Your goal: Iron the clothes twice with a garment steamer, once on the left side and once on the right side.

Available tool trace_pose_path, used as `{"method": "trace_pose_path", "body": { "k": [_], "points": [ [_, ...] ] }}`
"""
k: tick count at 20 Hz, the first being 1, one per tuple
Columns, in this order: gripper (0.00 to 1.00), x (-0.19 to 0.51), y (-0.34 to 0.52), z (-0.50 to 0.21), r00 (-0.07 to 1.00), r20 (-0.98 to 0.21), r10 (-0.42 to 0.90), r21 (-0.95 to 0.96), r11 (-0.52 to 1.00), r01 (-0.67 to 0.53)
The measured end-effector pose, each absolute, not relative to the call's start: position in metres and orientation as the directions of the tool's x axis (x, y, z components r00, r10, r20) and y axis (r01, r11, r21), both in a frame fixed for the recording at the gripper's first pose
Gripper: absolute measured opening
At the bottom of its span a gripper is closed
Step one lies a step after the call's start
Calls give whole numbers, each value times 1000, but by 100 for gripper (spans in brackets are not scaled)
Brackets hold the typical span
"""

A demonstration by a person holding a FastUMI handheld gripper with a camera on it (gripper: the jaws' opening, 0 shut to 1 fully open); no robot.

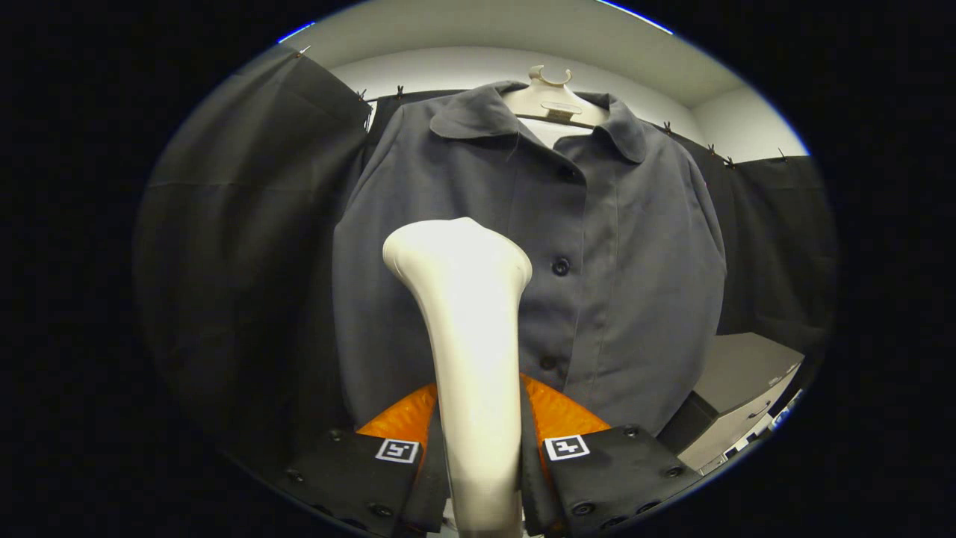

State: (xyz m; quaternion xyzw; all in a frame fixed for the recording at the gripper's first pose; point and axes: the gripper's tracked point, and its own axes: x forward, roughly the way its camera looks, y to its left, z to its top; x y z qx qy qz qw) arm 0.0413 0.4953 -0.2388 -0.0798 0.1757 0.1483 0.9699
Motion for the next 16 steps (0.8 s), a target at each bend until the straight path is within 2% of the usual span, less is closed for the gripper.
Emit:
{"method": "trace_pose_path", "body": {
  "k": [16],
  "points": [
    [47,-28,480,-363,792,-563,234,-119,926,-358]
  ]
}}
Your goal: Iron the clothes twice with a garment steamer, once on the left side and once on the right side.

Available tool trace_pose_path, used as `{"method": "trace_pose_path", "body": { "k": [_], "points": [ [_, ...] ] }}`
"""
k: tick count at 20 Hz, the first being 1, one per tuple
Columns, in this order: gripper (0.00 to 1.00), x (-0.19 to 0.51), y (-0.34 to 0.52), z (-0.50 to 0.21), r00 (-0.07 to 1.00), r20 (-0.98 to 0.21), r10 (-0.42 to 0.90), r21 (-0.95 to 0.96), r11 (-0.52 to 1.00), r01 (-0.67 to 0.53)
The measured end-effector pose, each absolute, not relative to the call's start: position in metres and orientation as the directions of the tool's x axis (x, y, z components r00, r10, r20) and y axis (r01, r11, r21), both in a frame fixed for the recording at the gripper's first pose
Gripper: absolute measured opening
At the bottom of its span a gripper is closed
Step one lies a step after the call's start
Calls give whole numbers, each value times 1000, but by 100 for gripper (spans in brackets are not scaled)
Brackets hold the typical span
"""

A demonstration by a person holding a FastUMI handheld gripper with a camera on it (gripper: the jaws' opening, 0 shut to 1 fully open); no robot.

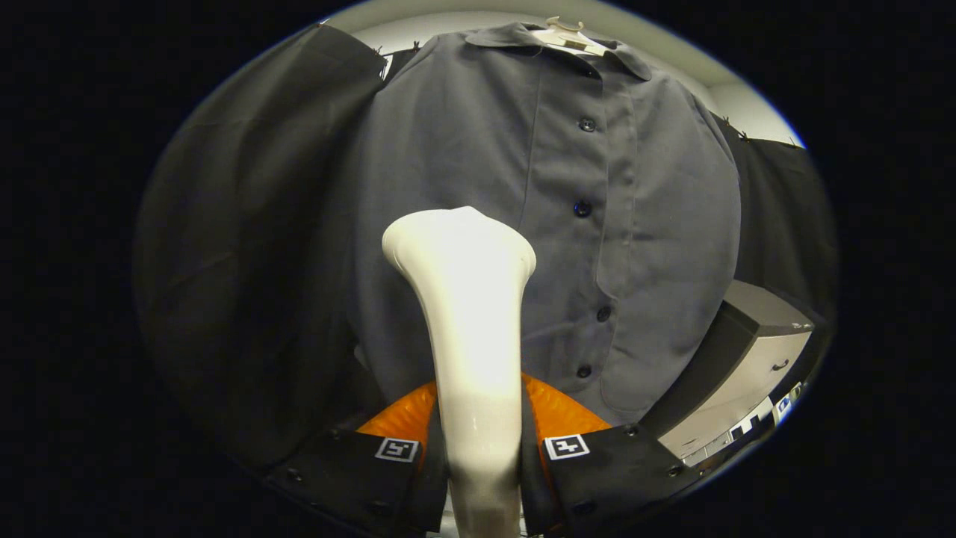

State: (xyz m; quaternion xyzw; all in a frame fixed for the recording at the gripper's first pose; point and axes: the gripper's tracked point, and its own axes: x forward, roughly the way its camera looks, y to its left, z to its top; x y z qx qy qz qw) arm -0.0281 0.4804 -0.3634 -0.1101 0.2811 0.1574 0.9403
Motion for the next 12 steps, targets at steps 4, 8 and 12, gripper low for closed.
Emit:
{"method": "trace_pose_path", "body": {
  "k": [4,8,12],
  "points": [
    [47,-44,480,-395,757,-612,229,-117,921,-373],
    [48,-66,477,-432,705,-675,216,-107,917,-384],
    [48,-69,472,-445,684,-699,208,-104,917,-385]
  ]
}}
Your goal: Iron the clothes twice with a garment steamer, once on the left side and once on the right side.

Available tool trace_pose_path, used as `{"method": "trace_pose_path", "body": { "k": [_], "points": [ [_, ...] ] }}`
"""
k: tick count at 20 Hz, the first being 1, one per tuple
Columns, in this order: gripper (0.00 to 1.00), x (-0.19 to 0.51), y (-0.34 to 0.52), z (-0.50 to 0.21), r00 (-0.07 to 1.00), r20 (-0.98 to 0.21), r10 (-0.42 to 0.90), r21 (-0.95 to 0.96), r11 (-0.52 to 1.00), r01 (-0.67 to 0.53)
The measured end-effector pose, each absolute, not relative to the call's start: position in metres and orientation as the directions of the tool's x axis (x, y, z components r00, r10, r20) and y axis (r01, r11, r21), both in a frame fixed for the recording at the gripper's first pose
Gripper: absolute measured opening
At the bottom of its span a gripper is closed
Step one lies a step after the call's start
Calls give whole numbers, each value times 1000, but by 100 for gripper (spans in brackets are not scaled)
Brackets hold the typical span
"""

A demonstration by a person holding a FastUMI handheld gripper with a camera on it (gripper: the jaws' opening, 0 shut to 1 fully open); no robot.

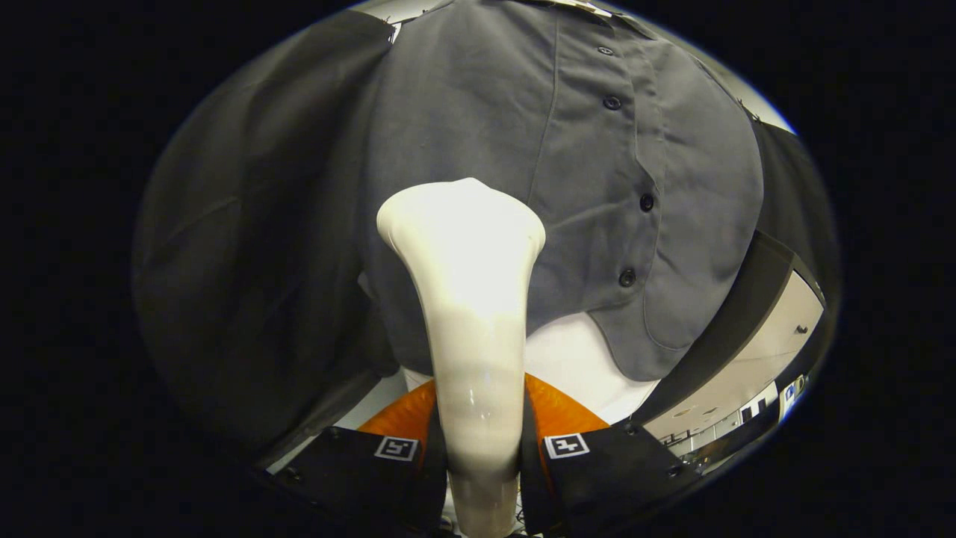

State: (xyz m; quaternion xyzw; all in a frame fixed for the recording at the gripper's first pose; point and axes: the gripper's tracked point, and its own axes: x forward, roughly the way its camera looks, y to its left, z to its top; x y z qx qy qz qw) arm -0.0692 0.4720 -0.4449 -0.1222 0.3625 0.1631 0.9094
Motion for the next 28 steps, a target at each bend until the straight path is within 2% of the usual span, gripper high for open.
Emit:
{"method": "trace_pose_path", "body": {
  "k": [7,15,22,28],
  "points": [
    [48,-71,471,-409,707,-658,259,-43,924,-379],
    [47,-34,426,-254,856,-440,271,-35,947,-318],
    [47,-42,325,-165,916,-324,234,-33,965,-259],
    [47,-42,242,-127,945,-280,172,-49,980,-193]
  ]
}}
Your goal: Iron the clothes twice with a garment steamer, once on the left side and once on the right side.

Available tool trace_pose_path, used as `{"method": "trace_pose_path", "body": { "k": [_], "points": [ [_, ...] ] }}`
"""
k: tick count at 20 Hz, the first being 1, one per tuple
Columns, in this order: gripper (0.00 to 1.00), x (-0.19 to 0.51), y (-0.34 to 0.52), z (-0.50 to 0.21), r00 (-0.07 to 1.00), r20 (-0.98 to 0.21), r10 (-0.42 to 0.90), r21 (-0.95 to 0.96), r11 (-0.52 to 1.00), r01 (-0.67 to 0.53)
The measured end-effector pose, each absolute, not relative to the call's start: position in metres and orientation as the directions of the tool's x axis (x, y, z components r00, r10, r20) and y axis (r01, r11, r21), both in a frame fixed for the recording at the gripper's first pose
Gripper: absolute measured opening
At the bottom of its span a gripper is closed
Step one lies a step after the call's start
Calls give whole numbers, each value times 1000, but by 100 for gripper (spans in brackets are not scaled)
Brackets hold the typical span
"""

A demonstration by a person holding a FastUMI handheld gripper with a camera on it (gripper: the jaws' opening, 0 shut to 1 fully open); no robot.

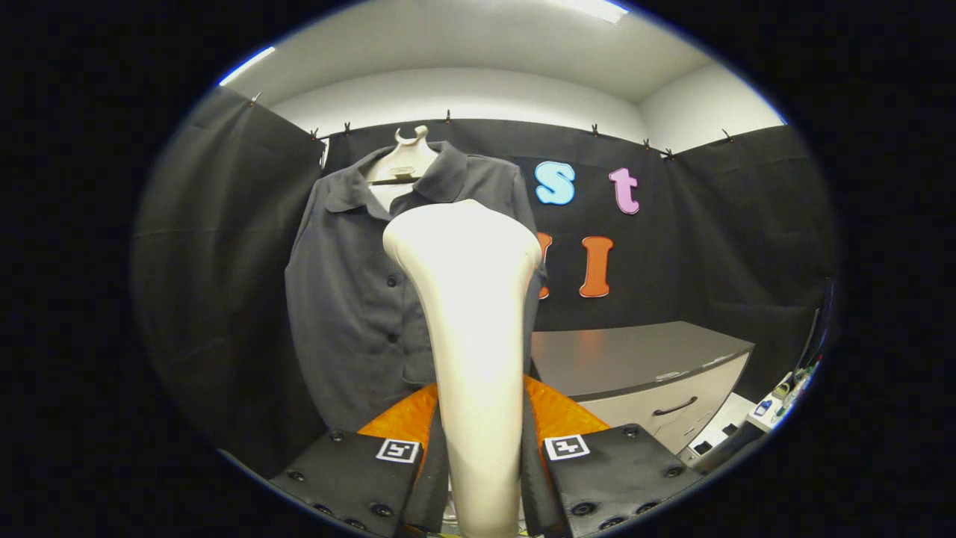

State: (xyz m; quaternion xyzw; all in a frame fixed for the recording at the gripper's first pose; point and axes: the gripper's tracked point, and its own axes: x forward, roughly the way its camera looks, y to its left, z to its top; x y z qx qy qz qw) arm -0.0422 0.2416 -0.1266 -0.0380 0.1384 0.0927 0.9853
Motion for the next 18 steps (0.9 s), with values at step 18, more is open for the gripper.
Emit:
{"method": "trace_pose_path", "body": {
  "k": [18],
  "points": [
    [47,-69,119,-97,952,-233,201,-47,975,-217]
  ]
}}
